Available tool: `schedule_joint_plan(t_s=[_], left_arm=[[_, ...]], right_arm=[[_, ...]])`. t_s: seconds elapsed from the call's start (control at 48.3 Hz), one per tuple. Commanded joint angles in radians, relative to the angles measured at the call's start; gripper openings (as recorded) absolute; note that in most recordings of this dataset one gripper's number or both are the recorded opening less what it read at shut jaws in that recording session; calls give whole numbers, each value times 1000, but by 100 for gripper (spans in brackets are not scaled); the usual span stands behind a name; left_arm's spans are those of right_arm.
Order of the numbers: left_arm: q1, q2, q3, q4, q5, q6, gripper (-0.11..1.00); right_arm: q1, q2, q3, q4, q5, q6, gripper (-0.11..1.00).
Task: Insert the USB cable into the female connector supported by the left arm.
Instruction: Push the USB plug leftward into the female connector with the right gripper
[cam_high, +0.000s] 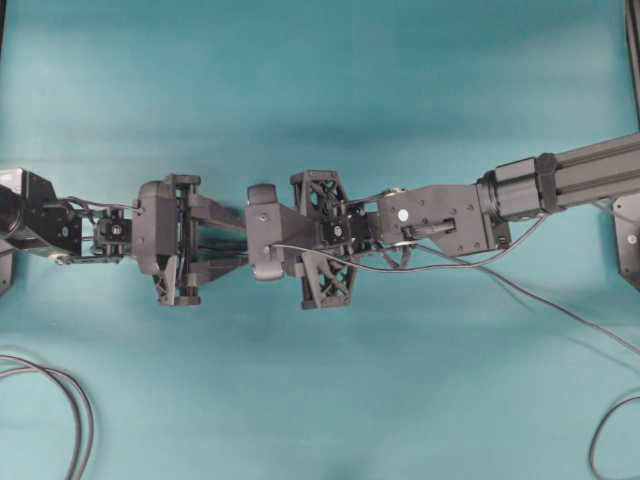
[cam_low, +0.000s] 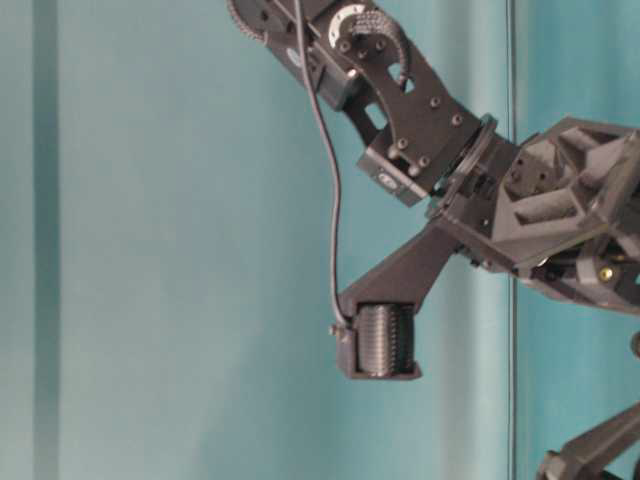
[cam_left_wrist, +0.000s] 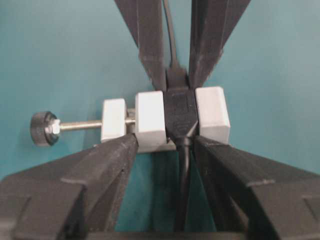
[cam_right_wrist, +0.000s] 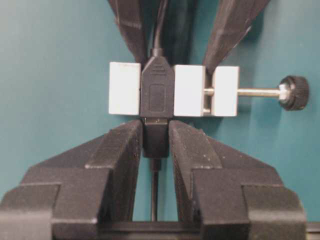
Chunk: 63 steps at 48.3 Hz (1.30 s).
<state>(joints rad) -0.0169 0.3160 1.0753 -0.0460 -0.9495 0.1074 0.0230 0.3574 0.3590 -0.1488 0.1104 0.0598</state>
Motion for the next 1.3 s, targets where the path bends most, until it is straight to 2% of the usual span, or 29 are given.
schedule_joint_plan(t_s=[0.0,0.517,0.869,1.201,1.242,1.283], left_arm=[[3,-6,-52,-3,-6,12,68],[5,-6,-52,-3,-6,29,68],[5,-52,8,-3,-5,28,68],[-15,-60,23,-3,-6,28,68],[-18,-60,29,-3,-6,26,68],[-23,-63,37,-3,-5,25,68]], right_arm=[[2,-20,-61,-3,-18,-2,22],[2,-20,-71,-3,-12,2,22],[8,-40,-31,-3,18,49,22],[8,-52,-35,-3,21,52,22],[8,-52,-32,-3,25,55,27],[8,-55,-32,-3,28,63,38]])
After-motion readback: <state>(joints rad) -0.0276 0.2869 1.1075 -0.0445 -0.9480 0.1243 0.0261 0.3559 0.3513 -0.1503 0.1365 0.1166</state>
